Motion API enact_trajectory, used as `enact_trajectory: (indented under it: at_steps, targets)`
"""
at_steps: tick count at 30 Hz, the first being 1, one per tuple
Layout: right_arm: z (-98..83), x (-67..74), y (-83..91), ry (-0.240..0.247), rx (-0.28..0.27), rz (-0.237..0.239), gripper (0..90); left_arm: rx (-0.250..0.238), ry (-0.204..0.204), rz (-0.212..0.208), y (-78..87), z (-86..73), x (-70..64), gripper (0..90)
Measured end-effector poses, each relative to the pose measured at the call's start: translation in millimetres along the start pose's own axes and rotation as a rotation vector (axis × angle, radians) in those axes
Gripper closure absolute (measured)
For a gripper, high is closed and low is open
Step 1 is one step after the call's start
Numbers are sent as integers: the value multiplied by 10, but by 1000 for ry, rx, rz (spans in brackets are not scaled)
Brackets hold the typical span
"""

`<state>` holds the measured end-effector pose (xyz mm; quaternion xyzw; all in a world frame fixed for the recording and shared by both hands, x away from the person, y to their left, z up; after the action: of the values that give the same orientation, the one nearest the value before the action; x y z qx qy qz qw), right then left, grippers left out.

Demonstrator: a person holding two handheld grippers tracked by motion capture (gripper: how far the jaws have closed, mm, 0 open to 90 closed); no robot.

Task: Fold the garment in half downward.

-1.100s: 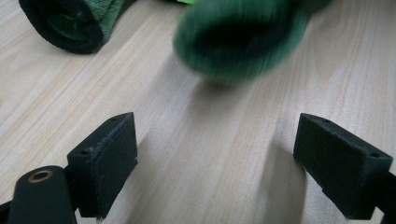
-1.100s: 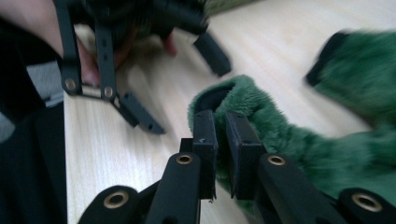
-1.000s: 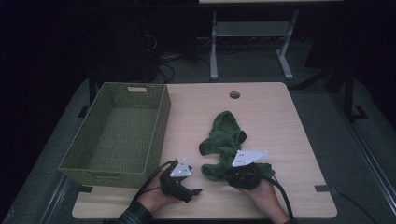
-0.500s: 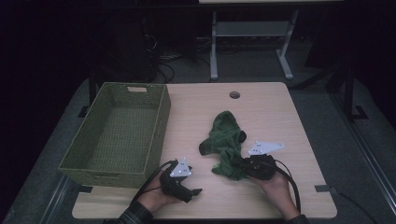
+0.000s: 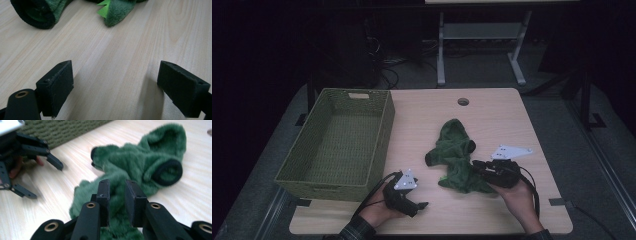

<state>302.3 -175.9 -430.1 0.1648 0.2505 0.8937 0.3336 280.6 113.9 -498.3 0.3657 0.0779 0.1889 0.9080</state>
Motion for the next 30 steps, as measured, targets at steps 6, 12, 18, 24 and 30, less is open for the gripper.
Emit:
enact_trajectory:
  at_steps: [6,12,18,24,30]
  targets:
    - [136,-67,-150,16,-17,-12,808,4,-6,1,2,-1,4,128]
    - [162,-176,-366,-4,3,-2,843,3,-1,-1,2,-1,0,127]
    - [49,-148,-447,-5,75,31,849,3,-2,-1,2,-1,0,127]
    - [-77,-68,-489,-7,147,55,849,3,-3,0,2,-1,1,127]
    - [-131,8,-580,16,198,57,854,3,2,-2,1,-2,-3,128]
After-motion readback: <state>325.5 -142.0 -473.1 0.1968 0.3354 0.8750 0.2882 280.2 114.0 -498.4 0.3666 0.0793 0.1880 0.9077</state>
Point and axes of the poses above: each handheld gripper's, and its own axes: y roughly backward along the jaws, z roughly out of its top, x roughly to its left, the point moved 3 cm from there along -y, roughly forward along the jaws
